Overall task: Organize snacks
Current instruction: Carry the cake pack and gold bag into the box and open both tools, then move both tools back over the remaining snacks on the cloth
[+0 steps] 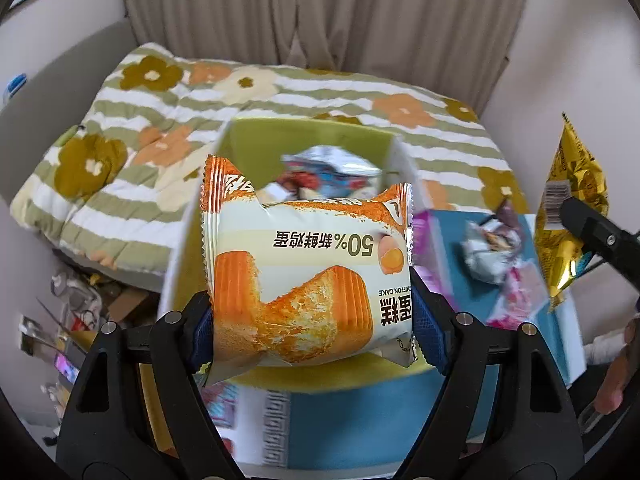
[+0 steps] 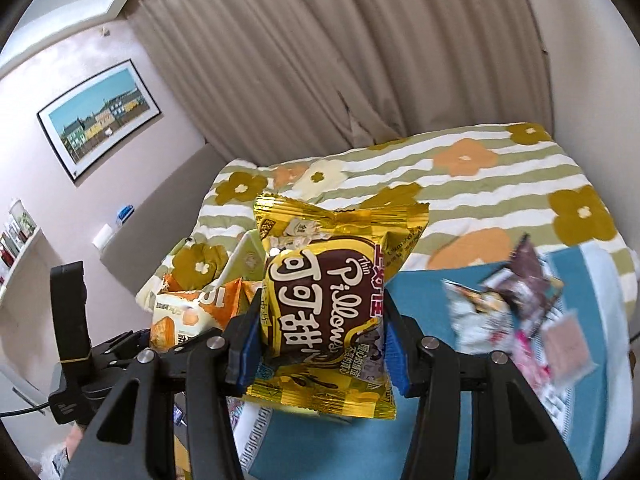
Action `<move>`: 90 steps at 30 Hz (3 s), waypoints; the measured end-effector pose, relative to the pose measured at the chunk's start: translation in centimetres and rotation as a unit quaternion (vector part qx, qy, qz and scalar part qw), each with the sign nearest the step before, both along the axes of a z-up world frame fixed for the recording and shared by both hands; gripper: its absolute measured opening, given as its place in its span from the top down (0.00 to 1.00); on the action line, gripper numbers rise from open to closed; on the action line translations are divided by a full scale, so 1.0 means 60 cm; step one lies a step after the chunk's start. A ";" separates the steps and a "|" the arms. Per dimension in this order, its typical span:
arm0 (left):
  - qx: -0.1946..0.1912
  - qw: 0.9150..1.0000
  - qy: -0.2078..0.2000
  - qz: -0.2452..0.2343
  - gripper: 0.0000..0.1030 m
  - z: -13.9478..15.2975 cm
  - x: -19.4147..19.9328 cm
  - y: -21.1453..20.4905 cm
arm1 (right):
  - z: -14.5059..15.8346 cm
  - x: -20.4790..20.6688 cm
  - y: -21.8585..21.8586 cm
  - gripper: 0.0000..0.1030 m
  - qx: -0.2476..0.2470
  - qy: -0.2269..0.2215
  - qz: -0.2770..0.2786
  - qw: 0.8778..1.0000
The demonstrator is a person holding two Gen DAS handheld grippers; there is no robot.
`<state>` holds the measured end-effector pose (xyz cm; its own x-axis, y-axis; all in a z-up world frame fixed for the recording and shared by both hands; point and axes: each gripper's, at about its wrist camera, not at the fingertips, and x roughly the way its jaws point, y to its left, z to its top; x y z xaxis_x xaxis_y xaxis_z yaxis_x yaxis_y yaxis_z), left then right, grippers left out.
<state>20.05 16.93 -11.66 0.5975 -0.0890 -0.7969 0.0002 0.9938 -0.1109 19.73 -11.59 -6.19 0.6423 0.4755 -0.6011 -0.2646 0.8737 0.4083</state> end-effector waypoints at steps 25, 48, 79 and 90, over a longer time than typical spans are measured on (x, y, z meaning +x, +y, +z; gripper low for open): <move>0.015 0.998 0.049 -0.035 0.00 -0.079 0.029 0.096 | -0.086 0.116 0.181 0.54 -0.057 0.082 0.050 0.994; 0.016 0.998 0.052 -0.015 0.00 -0.074 0.021 0.092 | -0.109 0.148 0.248 0.01 -0.103 0.055 0.130 0.985; 0.031 0.994 -0.042 -0.098 0.00 0.067 -0.062 -0.015 | 0.059 -0.066 0.034 0.01 -0.128 -0.036 -0.100 0.986; 0.012 0.995 -0.026 -0.093 0.00 0.044 -0.127 -0.199 | 0.045 -0.152 -0.156 0.01 -0.151 -0.034 -0.141 0.978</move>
